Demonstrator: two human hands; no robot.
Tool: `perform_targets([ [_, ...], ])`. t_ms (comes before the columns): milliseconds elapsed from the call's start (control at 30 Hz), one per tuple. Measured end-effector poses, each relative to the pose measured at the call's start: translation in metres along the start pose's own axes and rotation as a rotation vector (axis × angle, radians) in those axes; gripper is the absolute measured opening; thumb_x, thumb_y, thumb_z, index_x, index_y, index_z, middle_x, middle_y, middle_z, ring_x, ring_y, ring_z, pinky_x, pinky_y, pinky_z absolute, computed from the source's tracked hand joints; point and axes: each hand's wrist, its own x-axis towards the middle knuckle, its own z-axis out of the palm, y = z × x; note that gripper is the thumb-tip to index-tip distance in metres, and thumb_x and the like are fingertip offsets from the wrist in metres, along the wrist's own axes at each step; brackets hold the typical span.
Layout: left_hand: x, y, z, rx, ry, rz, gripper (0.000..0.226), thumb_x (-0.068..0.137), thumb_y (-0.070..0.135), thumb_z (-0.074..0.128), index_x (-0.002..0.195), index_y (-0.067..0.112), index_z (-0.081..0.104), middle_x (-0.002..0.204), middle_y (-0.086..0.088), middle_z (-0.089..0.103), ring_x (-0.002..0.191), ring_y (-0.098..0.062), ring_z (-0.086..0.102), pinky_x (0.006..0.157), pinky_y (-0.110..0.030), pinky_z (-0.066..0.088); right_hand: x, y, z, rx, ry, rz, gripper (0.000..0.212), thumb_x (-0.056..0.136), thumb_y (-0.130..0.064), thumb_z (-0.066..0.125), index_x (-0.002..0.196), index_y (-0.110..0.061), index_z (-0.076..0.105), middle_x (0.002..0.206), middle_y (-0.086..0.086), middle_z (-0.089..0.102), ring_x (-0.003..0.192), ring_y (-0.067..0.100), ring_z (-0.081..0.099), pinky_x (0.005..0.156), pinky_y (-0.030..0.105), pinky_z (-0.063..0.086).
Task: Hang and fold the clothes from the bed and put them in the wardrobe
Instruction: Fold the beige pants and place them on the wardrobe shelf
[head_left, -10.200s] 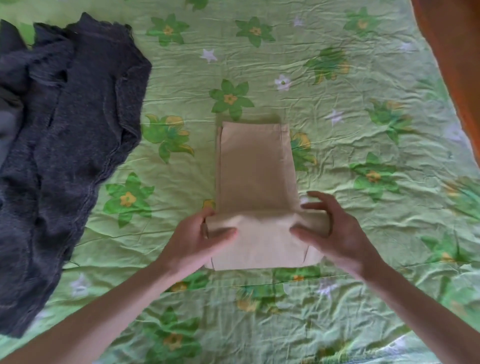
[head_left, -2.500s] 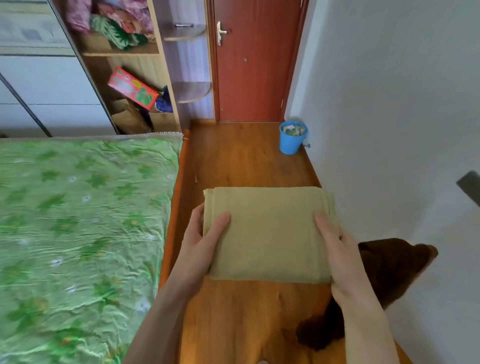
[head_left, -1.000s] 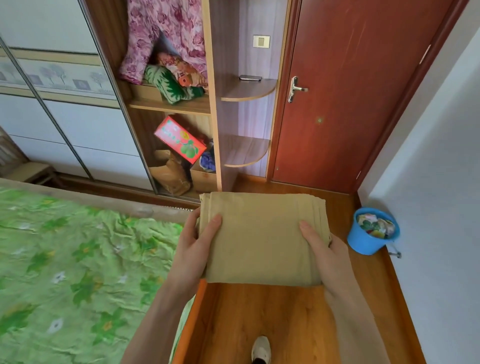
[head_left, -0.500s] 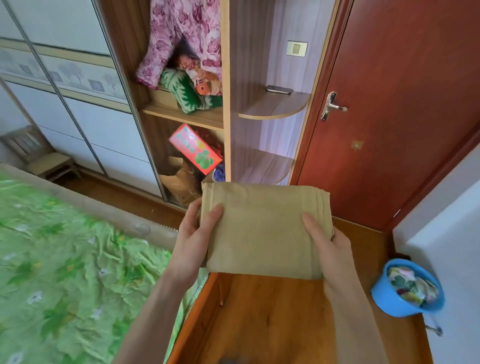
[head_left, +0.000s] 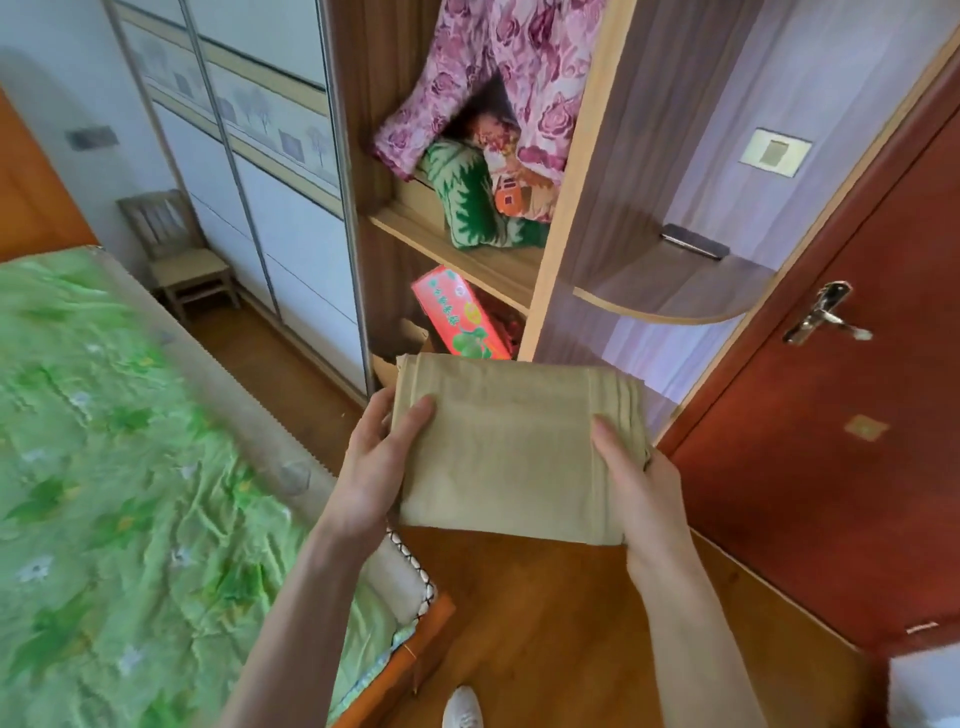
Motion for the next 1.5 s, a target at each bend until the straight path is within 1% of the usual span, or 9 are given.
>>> perform_targets([
  [233, 0.085, 0.014, 0.014, -0.083, 0.164, 0.017, 0.03, 0.102, 0.037, 0.064, 0.132, 0.03, 0.064, 0.113, 0.003, 0.077, 0.097, -0.013, 0.076, 0.071, -0.026, 0.061, 0.121, -0.024, 0.042, -0.056, -0.135, 0.025, 0.029, 0.09, -0.053, 0.072, 0.111, -0.033, 0.07, 0.099, -0.008, 0.079, 0.092, 0.013, 0.076, 0.079, 0.038, 0.062],
  [433, 0.137, 0.022, 0.002, -0.074, 0.339, 0.052, 0.03, 0.102, 0.038, 0.064, 0.131, 0.033, 0.065, 0.111, 0.006, 0.078, 0.098, -0.013, 0.076, 0.079, -0.031, 0.061, 0.194, -0.033, 0.09, -0.074, -0.286, 0.065, 0.023, 0.092, -0.046, 0.074, 0.109, -0.031, 0.07, 0.096, -0.012, 0.079, 0.087, 0.007, 0.076, 0.07, 0.03, 0.06],
  [567, 0.174, 0.023, -0.01, -0.094, 0.471, 0.056, 0.031, 0.1, 0.039, 0.066, 0.13, 0.033, 0.067, 0.113, 0.003, 0.078, 0.1, -0.017, 0.076, 0.088, -0.039, 0.061, 0.247, -0.034, 0.133, -0.09, -0.431, 0.067, 0.027, 0.093, -0.045, 0.074, 0.114, -0.029, 0.072, 0.105, -0.009, 0.079, 0.098, 0.012, 0.076, 0.088, 0.042, 0.06],
  [733, 0.227, 0.026, -0.018, -0.169, 0.602, 0.081, 0.029, 0.098, 0.037, 0.066, 0.126, 0.036, 0.068, 0.111, 0.005, 0.079, 0.097, -0.013, 0.076, 0.076, -0.029, 0.061, 0.314, -0.039, 0.189, -0.11, -0.558, -0.028, 0.059, 0.082, -0.061, 0.076, 0.132, -0.032, 0.067, 0.128, -0.014, 0.072, 0.122, 0.009, 0.065, 0.11, 0.047, 0.05],
  [867, 0.271, 0.032, -0.019, -0.204, 0.69, 0.102, 0.05, 0.087, 0.047, 0.071, 0.135, 0.037, 0.063, 0.12, 0.005, 0.077, 0.105, -0.016, 0.076, 0.087, -0.039, 0.059, 0.371, -0.048, 0.226, -0.13, -0.652, -0.002, 0.029, 0.09, -0.048, 0.077, 0.114, -0.031, 0.073, 0.109, -0.016, 0.077, 0.106, 0.004, 0.071, 0.1, 0.041, 0.056],
  [967, 0.295, 0.039, -0.018, -0.189, 0.752, 0.129, 0.04, 0.095, 0.042, 0.067, 0.134, 0.039, 0.062, 0.114, 0.008, 0.079, 0.1, -0.013, 0.077, 0.078, -0.031, 0.06, 0.402, -0.054, 0.25, -0.12, -0.712, -0.006, 0.01, 0.094, -0.036, 0.074, 0.104, -0.032, 0.073, 0.099, -0.023, 0.077, 0.095, -0.004, 0.071, 0.086, 0.028, 0.055],
  [1100, 0.319, 0.051, -0.025, -0.177, 0.834, 0.154, 0.025, 0.1, 0.037, 0.064, 0.125, 0.043, 0.063, 0.107, 0.012, 0.079, 0.096, -0.011, 0.077, 0.075, -0.028, 0.06, 0.429, -0.059, 0.284, -0.129, -0.794, 0.043, 0.02, 0.092, -0.04, 0.075, 0.11, -0.03, 0.074, 0.106, -0.016, 0.078, 0.101, 0.004, 0.073, 0.095, 0.036, 0.057],
  [1233, 0.339, 0.063, -0.042, -0.168, 0.923, 0.169, 0.032, 0.098, 0.04, 0.065, 0.13, 0.041, 0.061, 0.109, 0.009, 0.079, 0.096, -0.014, 0.077, 0.08, -0.036, 0.06, 0.449, -0.067, 0.327, -0.166, -0.88, 0.094, 0.033, 0.092, -0.045, 0.074, 0.117, -0.024, 0.075, 0.106, -0.006, 0.08, 0.102, 0.014, 0.075, 0.097, 0.045, 0.058],
  [1500, 0.423, 0.091, -0.115, -0.143, 0.944, 0.174, 0.021, 0.102, 0.037, 0.062, 0.123, 0.04, 0.063, 0.108, 0.012, 0.079, 0.096, -0.009, 0.076, 0.074, -0.03, 0.06, 0.5, -0.087, 0.443, -0.192, -0.947, 0.08, 0.03, 0.093, -0.041, 0.073, 0.11, -0.017, 0.075, 0.097, -0.003, 0.081, 0.09, 0.013, 0.078, 0.076, 0.032, 0.057],
])
